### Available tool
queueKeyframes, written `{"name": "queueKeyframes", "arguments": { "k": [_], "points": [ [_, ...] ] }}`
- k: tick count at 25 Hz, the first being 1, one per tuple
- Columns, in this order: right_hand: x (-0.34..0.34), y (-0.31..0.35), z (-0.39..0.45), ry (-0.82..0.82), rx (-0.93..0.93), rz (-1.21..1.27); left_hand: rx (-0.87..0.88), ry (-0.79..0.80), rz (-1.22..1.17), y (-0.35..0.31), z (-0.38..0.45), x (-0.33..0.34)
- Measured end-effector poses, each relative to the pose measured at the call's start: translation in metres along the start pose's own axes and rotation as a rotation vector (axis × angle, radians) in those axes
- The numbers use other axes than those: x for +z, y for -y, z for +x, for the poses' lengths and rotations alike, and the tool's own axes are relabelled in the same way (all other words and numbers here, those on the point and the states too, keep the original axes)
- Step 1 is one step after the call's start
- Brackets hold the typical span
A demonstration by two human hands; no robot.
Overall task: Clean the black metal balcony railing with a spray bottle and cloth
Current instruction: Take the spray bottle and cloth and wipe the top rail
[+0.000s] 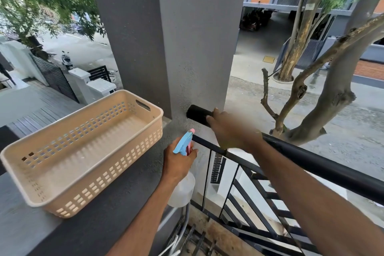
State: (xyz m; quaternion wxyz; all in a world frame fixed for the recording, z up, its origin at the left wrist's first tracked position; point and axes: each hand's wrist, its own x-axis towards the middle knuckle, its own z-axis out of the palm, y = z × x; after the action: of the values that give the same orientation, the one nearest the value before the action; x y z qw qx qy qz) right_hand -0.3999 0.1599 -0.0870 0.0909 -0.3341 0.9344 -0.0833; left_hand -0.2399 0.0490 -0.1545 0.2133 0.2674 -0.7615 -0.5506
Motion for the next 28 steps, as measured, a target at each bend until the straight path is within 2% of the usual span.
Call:
{"name": "queueKeyframes", "arguments": {
  "k": [2, 3, 5, 6, 8, 16, 21, 28],
  "points": [
    [-0.011, -0.017, 0.001, 0.119, -0.059, -0.054, -0.016, -0.012, -0.001, 0.004, 0.0, -0.004],
    [-0.008, -0.022, -0.003, 0.069, -0.034, -0.132, -0.01, -0.013, 0.008, 0.005, 0.001, -0.006],
    [0.01, -0.02, -0.008, -0.228, 0.0, -0.314, 0.011, -0.022, 0.019, 0.008, 0.006, -0.01],
    [0.019, -0.016, -0.01, -0.324, 0.001, -0.371, 0.022, -0.02, 0.027, 0.008, 0.007, -0.012],
    [0.026, -0.008, -0.007, -0.406, 0.008, -0.393, 0.028, -0.023, 0.044, 0.009, 0.012, -0.015],
    [0.028, 0.041, 0.036, -0.495, -0.013, -0.239, 0.025, -0.098, 0.019, 0.005, 0.023, -0.007],
    [0.036, 0.059, 0.049, -0.52, -0.039, -0.282, 0.063, -0.13, 0.041, 0.008, 0.02, -0.012],
    [0.066, 0.01, 0.032, -0.718, -0.308, -0.8, 0.053, -0.085, 0.067, -0.007, 0.017, 0.002]
  ]
}}
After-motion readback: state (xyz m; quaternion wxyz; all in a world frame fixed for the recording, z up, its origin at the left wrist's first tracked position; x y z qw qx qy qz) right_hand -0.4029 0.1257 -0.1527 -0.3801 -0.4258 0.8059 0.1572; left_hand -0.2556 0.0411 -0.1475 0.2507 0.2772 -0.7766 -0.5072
